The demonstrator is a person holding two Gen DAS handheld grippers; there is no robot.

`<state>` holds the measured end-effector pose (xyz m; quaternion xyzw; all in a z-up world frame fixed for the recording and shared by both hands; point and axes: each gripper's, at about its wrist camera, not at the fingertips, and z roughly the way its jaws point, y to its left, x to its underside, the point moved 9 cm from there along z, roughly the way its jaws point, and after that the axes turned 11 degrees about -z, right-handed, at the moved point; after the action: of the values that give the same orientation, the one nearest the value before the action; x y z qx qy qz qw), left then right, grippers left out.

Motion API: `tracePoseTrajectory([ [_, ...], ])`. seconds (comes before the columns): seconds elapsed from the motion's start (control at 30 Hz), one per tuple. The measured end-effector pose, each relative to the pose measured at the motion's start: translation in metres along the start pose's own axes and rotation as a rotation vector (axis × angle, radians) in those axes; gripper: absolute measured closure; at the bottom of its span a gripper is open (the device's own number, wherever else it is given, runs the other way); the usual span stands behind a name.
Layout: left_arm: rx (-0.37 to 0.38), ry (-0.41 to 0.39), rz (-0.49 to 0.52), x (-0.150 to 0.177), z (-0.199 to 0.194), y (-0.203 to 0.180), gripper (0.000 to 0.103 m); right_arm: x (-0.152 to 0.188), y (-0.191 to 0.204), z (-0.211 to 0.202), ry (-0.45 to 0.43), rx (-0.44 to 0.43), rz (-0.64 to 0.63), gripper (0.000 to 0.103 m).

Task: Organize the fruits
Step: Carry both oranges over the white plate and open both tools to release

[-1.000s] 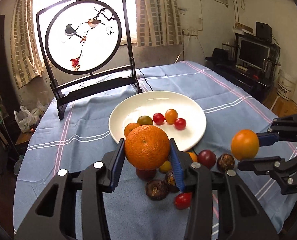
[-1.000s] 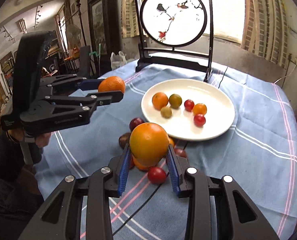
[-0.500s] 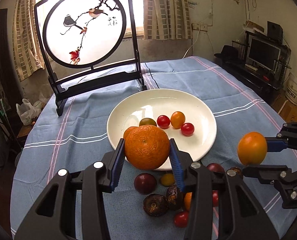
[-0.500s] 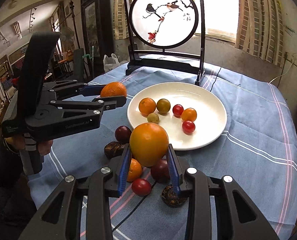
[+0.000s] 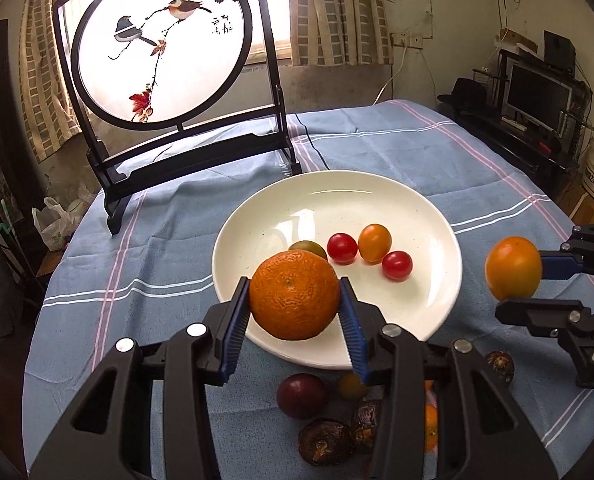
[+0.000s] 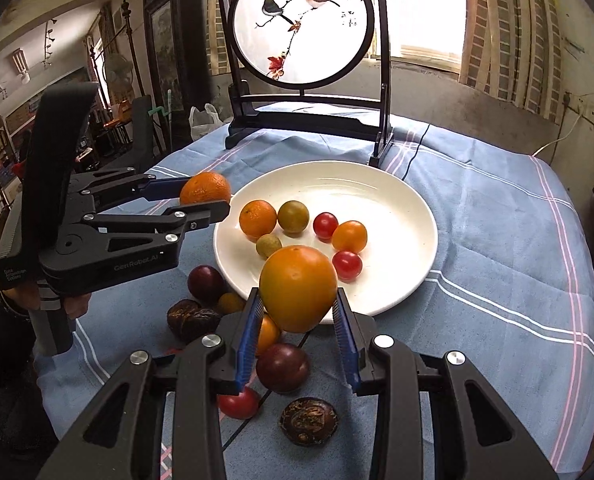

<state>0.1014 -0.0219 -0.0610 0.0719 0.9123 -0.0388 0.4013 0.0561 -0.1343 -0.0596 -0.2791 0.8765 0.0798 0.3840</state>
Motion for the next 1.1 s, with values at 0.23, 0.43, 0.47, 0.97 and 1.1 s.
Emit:
tracePoseTrajectory([
  [0.23,-0.031,-0.023,-0.042,-0.023,0.009,0.020,0.061,-0.014,-0.028,0.016,0.005,0.030,0.029,0.067],
  [0.43,-0.023,0.003,-0.036,-0.026,0.027,0.013,0.061,-0.034,-0.040,0.043,0.018,0.025,0.049,0.067],
  [0.47,-0.024,0.006,-0.033,-0.026,0.030,0.012,0.061,-0.037,-0.040,0.049,0.024,0.026,0.045,0.067],
  [0.97,-0.074,0.048,-0.016,-0.024,0.065,0.018,0.060,-0.060,-0.051,0.108,0.090,0.042,0.070,0.067],
  [1.1,-0.081,0.058,-0.024,-0.024,0.071,0.019,0.060,-0.062,-0.054,0.117,0.104,0.046,0.079,0.067],
])
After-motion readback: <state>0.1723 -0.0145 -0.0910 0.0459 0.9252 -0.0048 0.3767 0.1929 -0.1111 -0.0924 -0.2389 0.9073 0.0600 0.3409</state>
